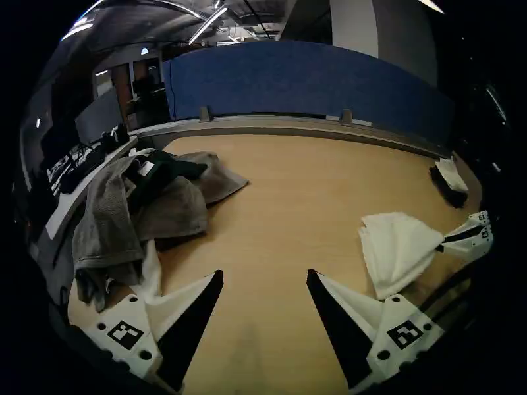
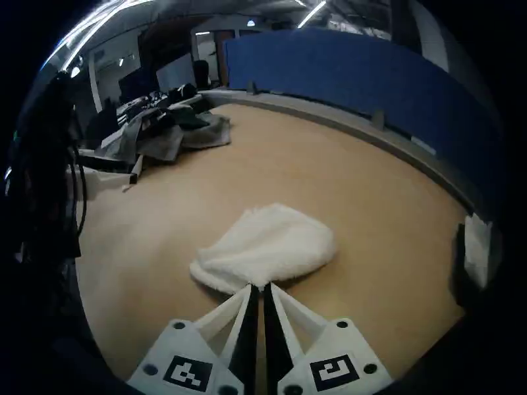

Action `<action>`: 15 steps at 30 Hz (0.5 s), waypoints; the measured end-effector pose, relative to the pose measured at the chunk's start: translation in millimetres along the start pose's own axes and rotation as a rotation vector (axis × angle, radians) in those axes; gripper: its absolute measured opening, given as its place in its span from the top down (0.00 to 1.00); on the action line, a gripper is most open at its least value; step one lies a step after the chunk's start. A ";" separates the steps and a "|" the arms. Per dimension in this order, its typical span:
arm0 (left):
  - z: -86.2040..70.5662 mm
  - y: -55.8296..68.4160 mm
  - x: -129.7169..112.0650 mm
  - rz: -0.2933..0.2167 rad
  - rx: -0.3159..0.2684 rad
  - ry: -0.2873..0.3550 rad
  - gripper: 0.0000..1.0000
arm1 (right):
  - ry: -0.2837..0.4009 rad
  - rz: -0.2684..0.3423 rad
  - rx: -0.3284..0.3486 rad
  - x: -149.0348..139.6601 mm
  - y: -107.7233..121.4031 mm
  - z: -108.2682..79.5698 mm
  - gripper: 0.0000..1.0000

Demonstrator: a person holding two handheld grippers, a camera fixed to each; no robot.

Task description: Fold towel

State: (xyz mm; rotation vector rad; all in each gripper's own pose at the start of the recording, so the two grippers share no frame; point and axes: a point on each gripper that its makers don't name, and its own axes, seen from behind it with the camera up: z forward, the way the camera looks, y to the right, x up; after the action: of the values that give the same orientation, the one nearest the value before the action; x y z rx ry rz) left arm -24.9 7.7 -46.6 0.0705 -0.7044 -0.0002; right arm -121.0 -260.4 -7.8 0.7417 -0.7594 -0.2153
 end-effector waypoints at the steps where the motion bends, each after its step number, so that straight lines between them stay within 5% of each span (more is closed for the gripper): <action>1: -0.4 -0.2 0.5 -0.001 0.000 0.001 0.06 | 0.020 -0.004 -0.003 8.6 1.4 -4.8 0.95; 15: -7.1 5.4 12.4 0.003 -0.011 0.026 0.06 | 0.199 -0.052 -0.027 83.9 10.0 -66.7 0.95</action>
State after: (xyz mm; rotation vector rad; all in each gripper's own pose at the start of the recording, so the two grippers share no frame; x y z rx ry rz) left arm -11.0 13.3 -43.7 0.0588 -0.6785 -0.0001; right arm -15.5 -253.8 12.2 0.7456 -0.5477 -0.1956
